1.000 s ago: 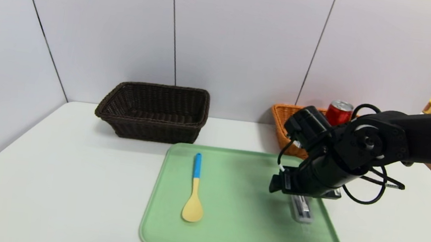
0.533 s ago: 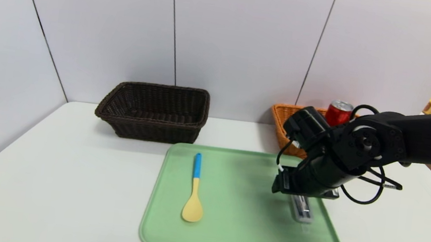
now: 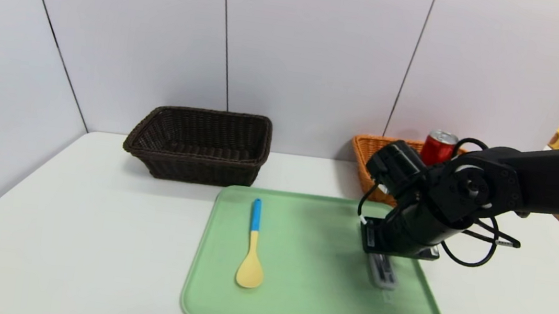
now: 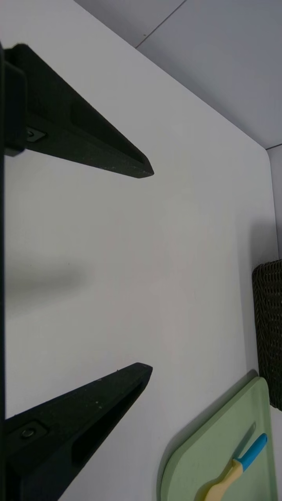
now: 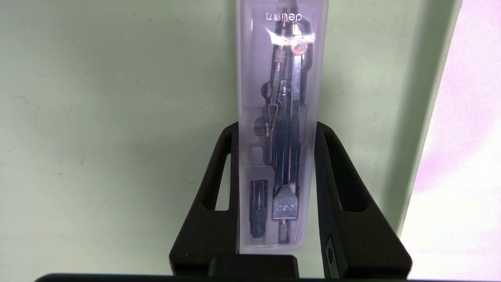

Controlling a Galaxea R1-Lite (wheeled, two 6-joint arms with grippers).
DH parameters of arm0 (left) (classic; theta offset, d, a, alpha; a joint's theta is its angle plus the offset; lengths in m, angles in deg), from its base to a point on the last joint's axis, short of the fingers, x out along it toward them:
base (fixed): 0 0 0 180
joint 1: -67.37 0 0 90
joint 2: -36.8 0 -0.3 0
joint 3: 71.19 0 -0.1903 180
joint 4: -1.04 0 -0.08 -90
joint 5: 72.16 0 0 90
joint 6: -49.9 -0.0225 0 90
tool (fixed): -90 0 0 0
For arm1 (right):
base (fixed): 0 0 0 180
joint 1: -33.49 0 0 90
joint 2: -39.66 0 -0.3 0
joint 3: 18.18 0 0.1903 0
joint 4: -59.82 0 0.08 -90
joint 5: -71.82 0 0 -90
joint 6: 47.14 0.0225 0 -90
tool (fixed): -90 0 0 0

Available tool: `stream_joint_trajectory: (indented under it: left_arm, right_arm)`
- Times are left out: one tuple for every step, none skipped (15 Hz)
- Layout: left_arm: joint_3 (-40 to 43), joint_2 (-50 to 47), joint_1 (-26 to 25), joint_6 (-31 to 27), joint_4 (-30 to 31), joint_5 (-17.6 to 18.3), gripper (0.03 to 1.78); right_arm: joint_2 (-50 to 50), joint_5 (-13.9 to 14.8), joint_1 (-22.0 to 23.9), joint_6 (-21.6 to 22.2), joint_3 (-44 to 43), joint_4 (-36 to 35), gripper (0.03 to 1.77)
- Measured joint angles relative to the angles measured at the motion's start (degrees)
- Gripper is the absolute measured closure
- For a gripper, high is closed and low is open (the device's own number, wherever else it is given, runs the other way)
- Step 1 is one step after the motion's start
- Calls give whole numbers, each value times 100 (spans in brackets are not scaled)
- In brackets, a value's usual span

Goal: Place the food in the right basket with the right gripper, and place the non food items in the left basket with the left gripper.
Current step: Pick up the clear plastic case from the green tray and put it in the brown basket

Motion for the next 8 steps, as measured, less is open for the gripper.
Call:
stream_joint_trajectory:
  left_arm:
    - [0, 0, 0, 0, 0, -2, 12]
    - [0, 0, 0, 0, 0, 0, 12]
    - [0, 0, 0, 0, 0, 0, 12]
    - [0, 0, 0, 0, 0, 0, 12]
    - [0, 0, 0, 0, 0, 0, 12]
    - [0, 0, 0, 0, 0, 0, 12]
    - [0, 0, 0, -2, 0, -2, 12]
    - [0, 0, 0, 0, 0, 0, 12]
  right_arm:
    - [-6, -6, -2, 2, 4, 7, 126]
    - [-21, -11, -6, 11, 6, 9, 126]
    - [-45, -15, -17, 16, 6, 16, 126]
    - [-91, -20, -35, 13, -2, 13, 126]
    - [-158, -26, -57, 0, -27, 5, 126]
    - [-246, -30, -96, -30, -71, 2, 126]
    - [-354, -24, -162, -54, -162, -2, 126]
    - [-450, -24, -245, -74, -291, -6, 126]
